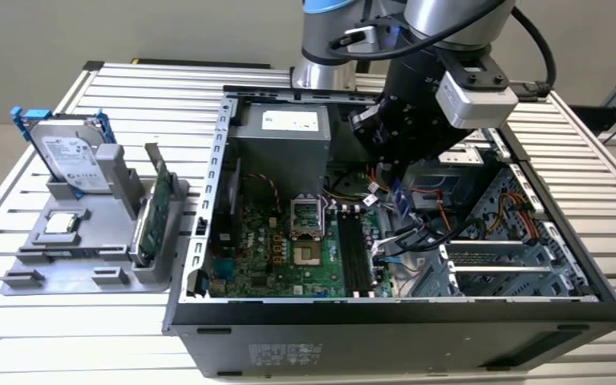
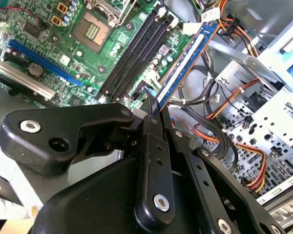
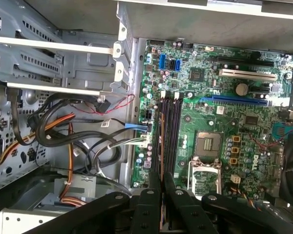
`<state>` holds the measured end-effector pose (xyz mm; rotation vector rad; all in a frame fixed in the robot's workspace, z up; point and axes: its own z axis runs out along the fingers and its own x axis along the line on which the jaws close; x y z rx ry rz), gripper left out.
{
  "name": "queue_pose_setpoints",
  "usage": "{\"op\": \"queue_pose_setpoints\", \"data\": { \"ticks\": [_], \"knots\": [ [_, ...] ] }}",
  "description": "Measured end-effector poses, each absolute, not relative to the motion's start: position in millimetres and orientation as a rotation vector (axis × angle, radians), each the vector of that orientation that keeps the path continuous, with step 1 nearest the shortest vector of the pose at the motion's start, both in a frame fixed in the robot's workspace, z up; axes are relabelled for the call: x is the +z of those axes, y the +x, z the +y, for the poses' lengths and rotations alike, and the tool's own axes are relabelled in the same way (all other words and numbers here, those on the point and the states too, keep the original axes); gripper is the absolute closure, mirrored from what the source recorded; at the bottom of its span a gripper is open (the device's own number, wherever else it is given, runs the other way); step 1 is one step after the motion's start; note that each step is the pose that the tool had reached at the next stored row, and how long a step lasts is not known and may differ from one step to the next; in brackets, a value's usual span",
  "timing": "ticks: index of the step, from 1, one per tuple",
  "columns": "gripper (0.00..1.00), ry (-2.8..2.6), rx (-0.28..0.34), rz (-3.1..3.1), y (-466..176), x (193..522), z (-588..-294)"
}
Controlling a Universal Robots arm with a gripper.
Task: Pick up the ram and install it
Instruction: 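Insert the ram into the slot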
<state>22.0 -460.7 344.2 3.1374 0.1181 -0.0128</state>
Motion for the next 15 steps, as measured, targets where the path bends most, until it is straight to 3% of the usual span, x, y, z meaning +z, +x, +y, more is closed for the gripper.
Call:
{"op": "queue_pose_setpoints", "data": {
  "ticks": [15],
  "knots": [
    [1.0, 3.136, -0.013, 0.118, 22.0, 338.8, -460.7]
  ]
}}
